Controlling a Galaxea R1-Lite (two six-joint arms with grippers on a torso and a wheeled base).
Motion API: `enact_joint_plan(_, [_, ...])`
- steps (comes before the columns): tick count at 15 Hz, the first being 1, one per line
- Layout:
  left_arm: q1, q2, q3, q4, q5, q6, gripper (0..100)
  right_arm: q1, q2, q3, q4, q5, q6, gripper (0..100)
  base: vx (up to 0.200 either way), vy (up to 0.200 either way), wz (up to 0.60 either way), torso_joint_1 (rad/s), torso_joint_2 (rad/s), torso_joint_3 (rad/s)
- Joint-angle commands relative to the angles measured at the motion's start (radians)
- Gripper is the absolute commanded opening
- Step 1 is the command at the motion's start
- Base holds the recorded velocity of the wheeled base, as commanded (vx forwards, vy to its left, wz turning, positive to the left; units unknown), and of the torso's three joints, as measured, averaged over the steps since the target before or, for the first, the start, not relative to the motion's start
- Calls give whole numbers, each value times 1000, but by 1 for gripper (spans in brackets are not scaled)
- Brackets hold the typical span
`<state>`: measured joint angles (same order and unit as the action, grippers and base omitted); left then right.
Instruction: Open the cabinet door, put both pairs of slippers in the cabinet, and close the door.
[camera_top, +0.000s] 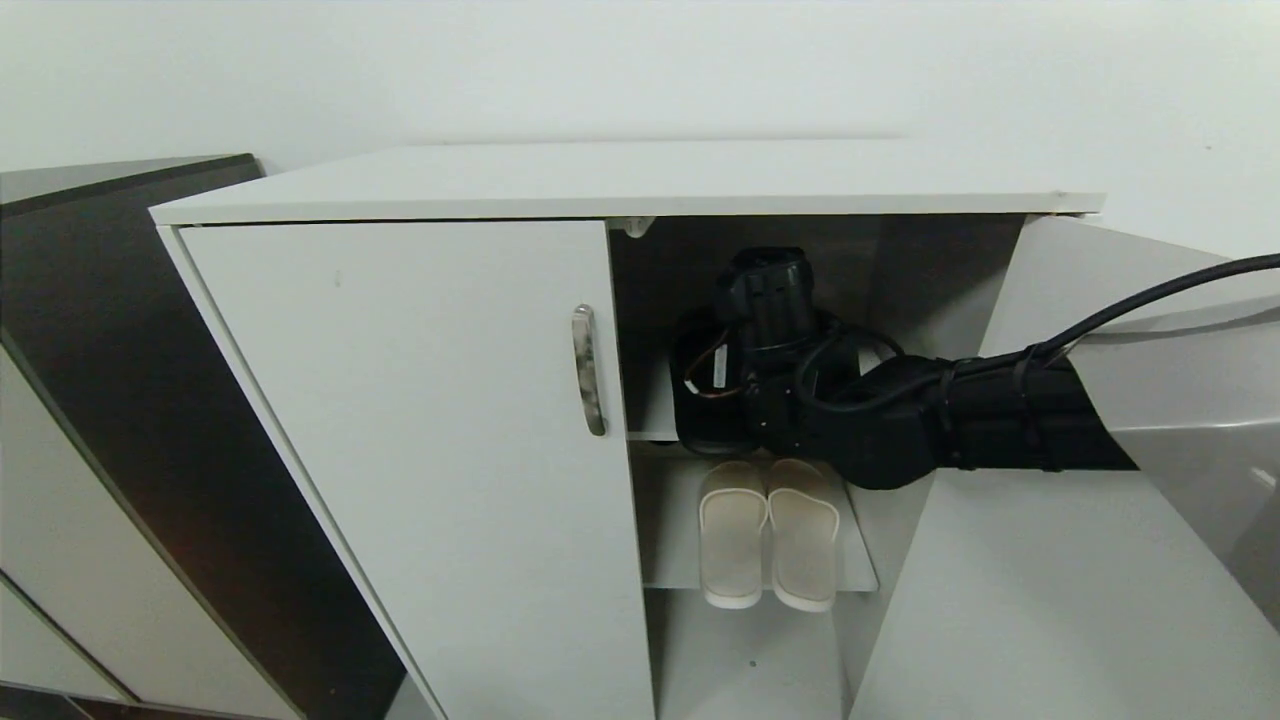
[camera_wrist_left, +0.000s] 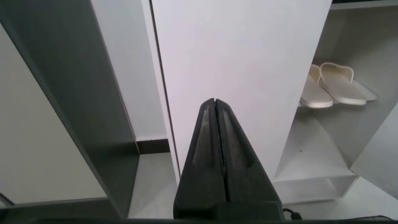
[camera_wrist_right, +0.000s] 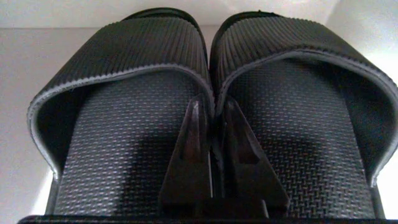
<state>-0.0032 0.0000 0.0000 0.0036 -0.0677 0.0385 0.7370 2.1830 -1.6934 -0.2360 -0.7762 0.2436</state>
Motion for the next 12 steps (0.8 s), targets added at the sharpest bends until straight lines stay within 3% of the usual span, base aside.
enact_joint_plan(1, [0, 0, 0, -1, 0, 0, 0, -10, 29, -43, 10, 0, 0, 0, 0, 0, 0, 0, 0, 0])
enact_joint_plan(12, [0, 0, 0, -1, 0, 0, 0, -31, 60, -68, 23, 0, 0, 0, 0, 0, 0, 0, 0, 0])
